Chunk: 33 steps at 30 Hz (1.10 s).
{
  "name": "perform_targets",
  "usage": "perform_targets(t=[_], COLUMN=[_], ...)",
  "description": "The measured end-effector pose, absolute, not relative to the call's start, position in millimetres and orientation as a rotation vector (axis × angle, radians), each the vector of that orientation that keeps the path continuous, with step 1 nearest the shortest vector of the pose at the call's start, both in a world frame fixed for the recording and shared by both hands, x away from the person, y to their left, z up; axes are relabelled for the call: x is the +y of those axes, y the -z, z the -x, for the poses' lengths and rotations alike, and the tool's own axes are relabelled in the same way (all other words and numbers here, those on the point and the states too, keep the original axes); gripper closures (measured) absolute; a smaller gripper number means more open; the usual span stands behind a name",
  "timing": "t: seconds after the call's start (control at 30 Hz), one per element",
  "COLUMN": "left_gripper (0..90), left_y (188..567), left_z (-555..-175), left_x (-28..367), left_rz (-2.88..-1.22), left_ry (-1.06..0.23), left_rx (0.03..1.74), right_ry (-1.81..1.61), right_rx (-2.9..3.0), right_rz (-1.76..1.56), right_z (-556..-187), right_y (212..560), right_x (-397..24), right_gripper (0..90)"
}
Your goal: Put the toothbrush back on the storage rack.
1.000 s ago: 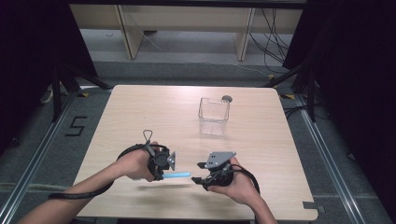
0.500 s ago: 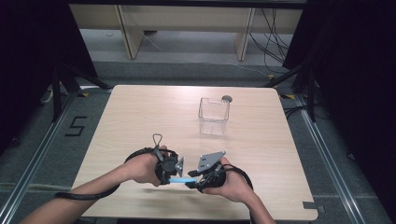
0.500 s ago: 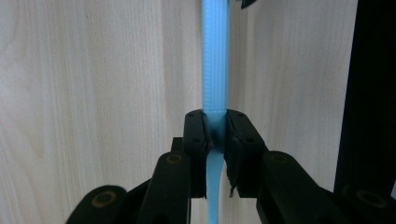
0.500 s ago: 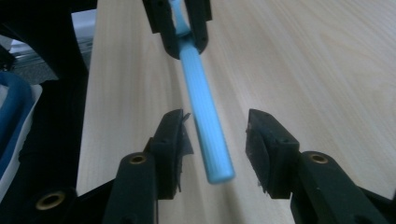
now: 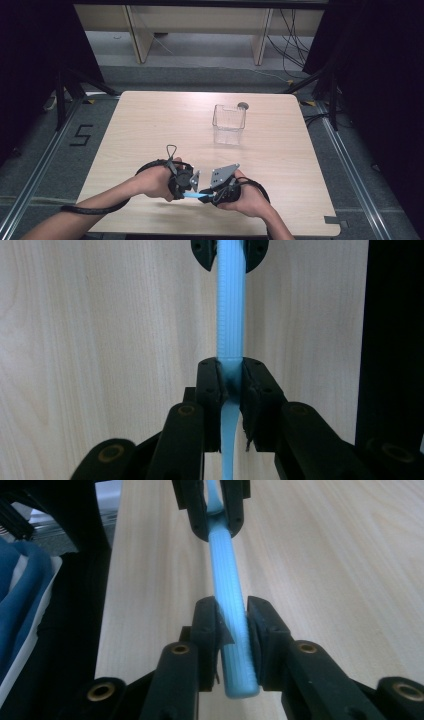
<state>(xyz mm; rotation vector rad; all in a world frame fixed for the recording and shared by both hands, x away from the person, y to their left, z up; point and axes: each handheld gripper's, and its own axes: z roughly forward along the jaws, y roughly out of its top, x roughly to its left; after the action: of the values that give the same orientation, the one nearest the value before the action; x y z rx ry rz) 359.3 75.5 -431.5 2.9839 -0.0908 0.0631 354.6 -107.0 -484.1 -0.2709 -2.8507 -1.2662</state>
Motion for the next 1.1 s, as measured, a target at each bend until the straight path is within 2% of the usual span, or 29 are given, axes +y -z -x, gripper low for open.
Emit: perform_targets(t=[0.27,0.4,0.43,0.53,0.63,0.73,0.8,0.87,0.93,0.97,1.0,1.1], left_gripper=[77.5,62.5,62.5,51.4,43.6,41.6,40.8,39.2,37.7,36.6,35.8,34.0], left_y=[432.1,428.6,427.3,426.2,423.6,422.9,421.8,427.3,429.0,437.9,437.9,453.8], left_z=[-356.1,-357.4,-357.6,-357.2,-355.0,-350.1,-350.1,-346.5,-346.7,-345.5,-345.5,-347.9], left_x=[72.9,75.3,77.8,84.1,97.1,109.4,113.3,126.8,131.8,138.4,138.4,151.8], left_rz=[-2.982,-2.903,-2.874,-2.824,-2.697,-2.558,-2.554,-2.438,-2.417,-2.309,-2.309,-2.176], left_ry=[-0.045,-0.085,-0.115,-0.158,-0.227,-0.241,-0.246,-0.228,-0.225,-0.214,-0.214,-0.229], left_rx=[-0.132,-0.041,0.008,0.066,0.149,0.264,0.257,0.343,0.359,0.459,0.459,0.584], right_ry=[1.235,1.222,1.225,1.26,1.324,1.374,1.404,1.46,1.466,1.509,1.539,1.616], right_rx=[-2.825,-2.822,-2.835,-2.857,-2.872,-2.868,-2.868,-2.851,-2.846,-2.811,-2.817,-2.798], right_rz=[0.228,0.25,0.248,0.324,0.506,0.603,0.66,0.725,0.752,0.849,0.847,0.917], right_z=[-351.7,-350.9,-351.6,-354.2,-357.4,-358.6,-358.4,-357.8,-357.8,-356.1,-357.6,-358.4], right_y=[485.9,486.1,485.9,487.1,488.5,489.5,489.4,490.6,491.2,492.9,493.9,494.5], right_x=[-108.6,-112.1,-113.6,-121.9,-137.0,-147.2,-154.4,-160.9,-163.7,-168.4,-170.8,-174.9], right_gripper=[78.9,79.0,79.0,79.0,79.0,79.0,79.0,79.0,79.0,79.0,79.0,79.0])
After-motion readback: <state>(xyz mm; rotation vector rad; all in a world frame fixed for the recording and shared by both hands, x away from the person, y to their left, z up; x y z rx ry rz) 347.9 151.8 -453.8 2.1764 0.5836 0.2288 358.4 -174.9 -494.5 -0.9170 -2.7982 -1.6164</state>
